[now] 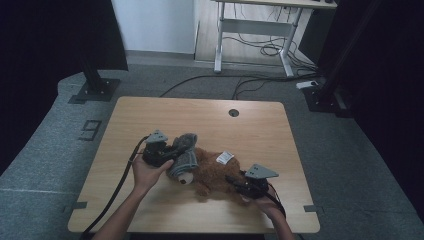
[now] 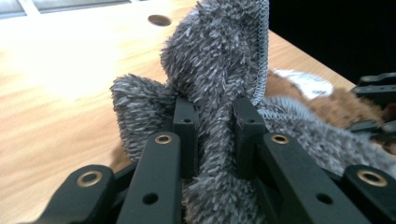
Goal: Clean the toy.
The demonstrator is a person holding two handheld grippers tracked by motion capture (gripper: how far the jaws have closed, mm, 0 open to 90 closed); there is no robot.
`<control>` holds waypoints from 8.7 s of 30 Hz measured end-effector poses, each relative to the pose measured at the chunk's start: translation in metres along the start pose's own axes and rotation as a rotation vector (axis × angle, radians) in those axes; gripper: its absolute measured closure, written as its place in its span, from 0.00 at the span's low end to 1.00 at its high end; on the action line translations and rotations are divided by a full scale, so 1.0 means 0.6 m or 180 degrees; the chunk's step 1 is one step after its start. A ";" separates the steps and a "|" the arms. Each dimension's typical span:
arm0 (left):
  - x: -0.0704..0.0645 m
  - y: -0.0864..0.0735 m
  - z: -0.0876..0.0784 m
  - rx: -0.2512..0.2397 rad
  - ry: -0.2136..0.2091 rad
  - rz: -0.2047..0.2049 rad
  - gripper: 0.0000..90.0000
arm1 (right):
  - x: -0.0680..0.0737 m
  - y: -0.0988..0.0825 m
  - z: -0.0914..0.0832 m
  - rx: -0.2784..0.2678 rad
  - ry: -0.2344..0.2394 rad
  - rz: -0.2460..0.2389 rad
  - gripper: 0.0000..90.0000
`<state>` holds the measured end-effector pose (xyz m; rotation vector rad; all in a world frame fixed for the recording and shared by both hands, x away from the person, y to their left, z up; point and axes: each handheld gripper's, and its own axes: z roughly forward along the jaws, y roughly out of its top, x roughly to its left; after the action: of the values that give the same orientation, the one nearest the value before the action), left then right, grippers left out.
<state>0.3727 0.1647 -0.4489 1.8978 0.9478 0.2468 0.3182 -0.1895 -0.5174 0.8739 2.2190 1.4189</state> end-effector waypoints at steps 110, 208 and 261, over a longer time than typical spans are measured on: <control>-0.048 -0.145 -0.037 -0.0267 -0.0224 0.0168 0.85 | 0.090 -0.027 0.017 0.0471 0.0151 0.0373 0.36; -0.124 -0.023 0.097 -0.0054 -0.0438 0.0372 0.83 | 0.013 -0.027 0.040 0.0247 -0.0055 0.0491 0.69; 0.003 0.029 -0.022 -0.0313 0.0053 0.0073 0.82 | 0.008 -0.034 0.035 0.0226 -0.0073 0.0518 0.68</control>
<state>0.3756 0.1706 -0.4281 1.8200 0.9092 0.3177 0.3213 -0.1782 -0.5445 1.1116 2.2370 1.3998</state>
